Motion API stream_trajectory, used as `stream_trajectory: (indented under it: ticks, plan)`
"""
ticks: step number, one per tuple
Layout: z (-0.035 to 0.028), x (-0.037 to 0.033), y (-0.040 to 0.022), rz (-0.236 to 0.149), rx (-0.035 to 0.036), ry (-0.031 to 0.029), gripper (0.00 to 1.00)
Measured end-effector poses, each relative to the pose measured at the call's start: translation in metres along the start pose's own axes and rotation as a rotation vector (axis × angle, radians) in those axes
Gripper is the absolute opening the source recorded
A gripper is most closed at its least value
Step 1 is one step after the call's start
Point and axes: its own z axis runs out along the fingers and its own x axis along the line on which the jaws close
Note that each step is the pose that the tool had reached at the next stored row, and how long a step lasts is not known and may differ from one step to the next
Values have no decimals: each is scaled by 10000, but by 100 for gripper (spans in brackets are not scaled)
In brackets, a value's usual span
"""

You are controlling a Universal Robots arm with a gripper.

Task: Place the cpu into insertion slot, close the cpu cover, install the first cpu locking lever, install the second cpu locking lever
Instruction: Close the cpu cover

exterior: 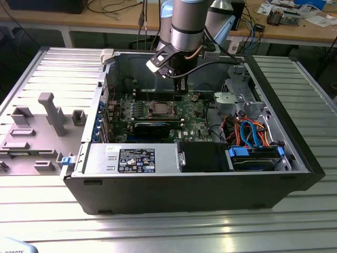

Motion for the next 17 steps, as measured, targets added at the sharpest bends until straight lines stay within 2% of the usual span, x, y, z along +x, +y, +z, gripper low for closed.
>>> stream_trajectory:
  ticks: [17]
  plan:
    - [11, 0, -29, 2, 0, 1, 11]
